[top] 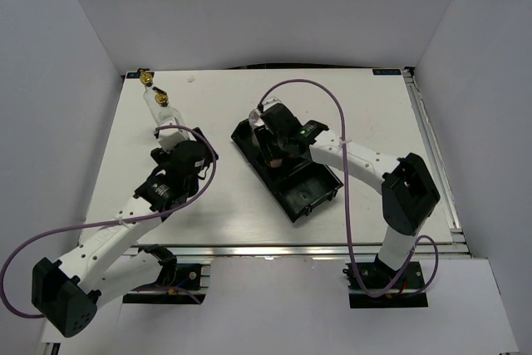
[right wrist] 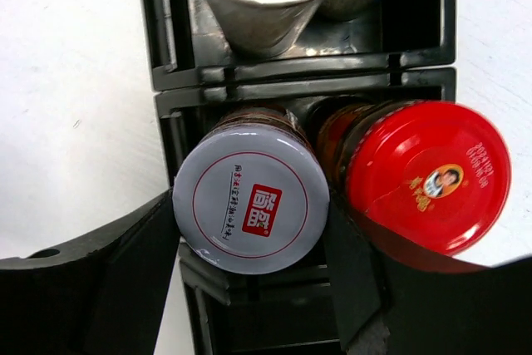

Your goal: Organize the condiment bottles

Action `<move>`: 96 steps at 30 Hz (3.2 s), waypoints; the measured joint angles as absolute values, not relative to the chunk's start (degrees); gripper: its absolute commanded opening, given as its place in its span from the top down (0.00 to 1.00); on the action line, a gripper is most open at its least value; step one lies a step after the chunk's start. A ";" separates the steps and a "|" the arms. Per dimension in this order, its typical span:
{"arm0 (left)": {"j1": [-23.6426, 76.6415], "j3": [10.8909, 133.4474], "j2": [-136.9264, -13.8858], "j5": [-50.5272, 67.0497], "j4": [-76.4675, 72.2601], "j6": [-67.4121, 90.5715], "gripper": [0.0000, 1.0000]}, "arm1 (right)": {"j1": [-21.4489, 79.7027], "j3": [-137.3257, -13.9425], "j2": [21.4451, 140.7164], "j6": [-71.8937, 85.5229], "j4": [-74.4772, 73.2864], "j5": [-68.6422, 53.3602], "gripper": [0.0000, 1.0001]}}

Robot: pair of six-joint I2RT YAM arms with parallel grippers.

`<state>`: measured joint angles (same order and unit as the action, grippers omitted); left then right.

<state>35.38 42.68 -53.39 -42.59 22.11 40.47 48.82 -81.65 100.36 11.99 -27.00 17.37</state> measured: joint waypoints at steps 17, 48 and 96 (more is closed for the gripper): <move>30.94 53.52 -65.41 -49.67 24.99 40.93 0.02 | 46.83 -79.33 103.66 13.47 -21.39 13.37 0.10; 15.84 67.26 -81.45 -41.52 16.23 24.08 0.02 | 46.19 -65.23 73.56 5.85 -15.00 -3.77 0.11; 27.35 74.28 -69.17 -19.31 19.59 21.65 1.00 | 41.82 -41.34 37.30 25.93 -31.92 44.60 0.11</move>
